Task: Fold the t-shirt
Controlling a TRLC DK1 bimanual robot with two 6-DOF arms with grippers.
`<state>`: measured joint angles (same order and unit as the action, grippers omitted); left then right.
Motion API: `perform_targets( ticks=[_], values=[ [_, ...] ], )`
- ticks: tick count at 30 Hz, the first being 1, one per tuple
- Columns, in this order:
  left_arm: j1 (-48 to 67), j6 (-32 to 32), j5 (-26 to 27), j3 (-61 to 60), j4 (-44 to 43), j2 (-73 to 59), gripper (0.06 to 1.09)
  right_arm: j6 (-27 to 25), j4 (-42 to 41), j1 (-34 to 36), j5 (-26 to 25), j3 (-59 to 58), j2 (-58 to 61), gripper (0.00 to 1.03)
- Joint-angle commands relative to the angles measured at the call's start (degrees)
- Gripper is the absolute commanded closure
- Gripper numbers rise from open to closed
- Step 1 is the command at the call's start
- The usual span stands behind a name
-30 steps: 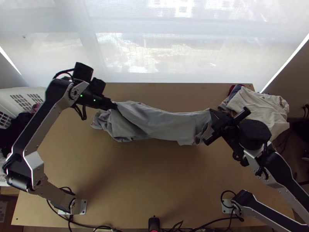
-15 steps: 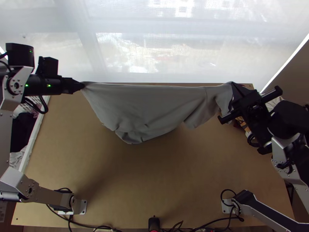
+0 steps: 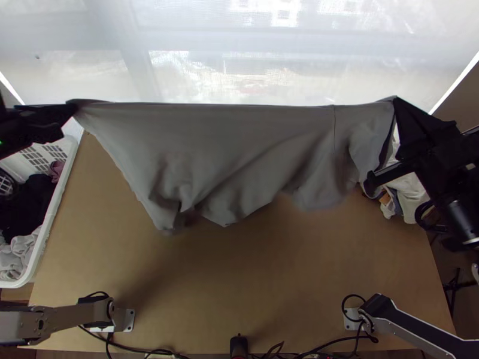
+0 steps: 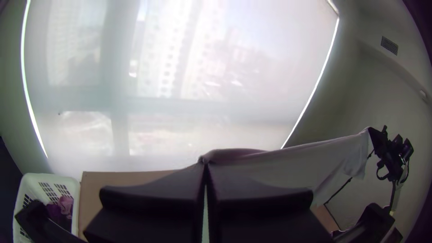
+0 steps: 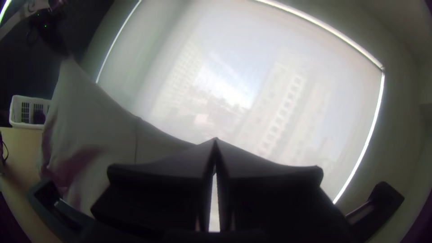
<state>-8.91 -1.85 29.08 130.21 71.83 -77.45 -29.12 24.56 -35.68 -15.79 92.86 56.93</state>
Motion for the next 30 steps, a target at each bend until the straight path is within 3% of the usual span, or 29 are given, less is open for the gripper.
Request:
perform_targets(
  ticks=[1,9,14,22,30],
  values=[
    [-9.99,-0.09,-1.48,1.01,-4.68,7.93,1.05,-0.67,0.67,-4.92,-0.56,7.86,0.11,1.0],
    [-24.67,-2.02,-2.19,0.92,-14.88,14.78,1.05,-1.64,1.02,-8.35,-0.64,17.62,1.35,1.0],
    [-27.22,-3.25,-2.19,0.74,-18.83,17.6,1.05,-1.37,2.6,-8.97,-0.56,23.95,1.43,1.0],
    [-25.55,-4.57,-1.04,0.39,-15.67,21.73,1.05,5.04,14.47,-8.44,-0.73,30.1,-1.29,1.0],
    [-24.84,-0.17,5.99,-4.09,-6.35,26.83,1.05,13.74,27.91,-5.45,-0.03,29.4,-5.51,1.0]
  ],
)
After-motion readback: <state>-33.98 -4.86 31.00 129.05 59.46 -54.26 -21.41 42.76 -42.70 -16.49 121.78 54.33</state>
